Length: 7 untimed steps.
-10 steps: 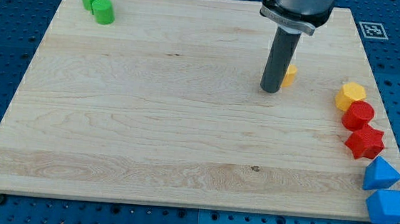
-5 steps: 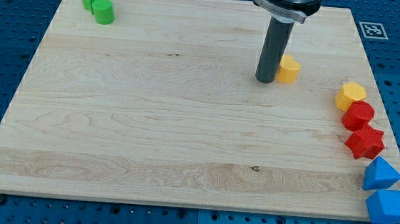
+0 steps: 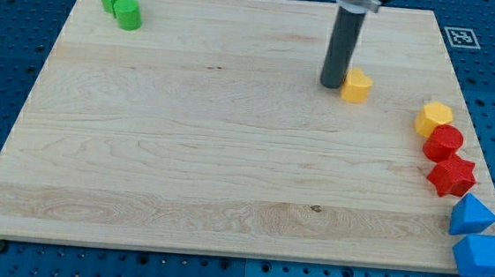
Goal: Place yellow heart on top of yellow hexagon
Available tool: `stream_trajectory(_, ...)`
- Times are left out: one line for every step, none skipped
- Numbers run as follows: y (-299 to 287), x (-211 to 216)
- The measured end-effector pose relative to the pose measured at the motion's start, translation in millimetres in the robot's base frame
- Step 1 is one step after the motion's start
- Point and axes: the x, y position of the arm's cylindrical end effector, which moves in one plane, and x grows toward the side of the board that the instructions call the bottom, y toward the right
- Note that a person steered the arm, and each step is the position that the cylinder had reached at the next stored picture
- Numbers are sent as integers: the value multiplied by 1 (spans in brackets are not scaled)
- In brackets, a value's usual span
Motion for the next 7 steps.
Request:
stream_trajectory(27, 6)
stream_trajectory(28, 10)
stream_trajectory(28, 41)
stream_trajectory(28, 47)
stream_trajectory(37, 40)
stream_trajectory(38, 39)
stream_trajectory(38, 40)
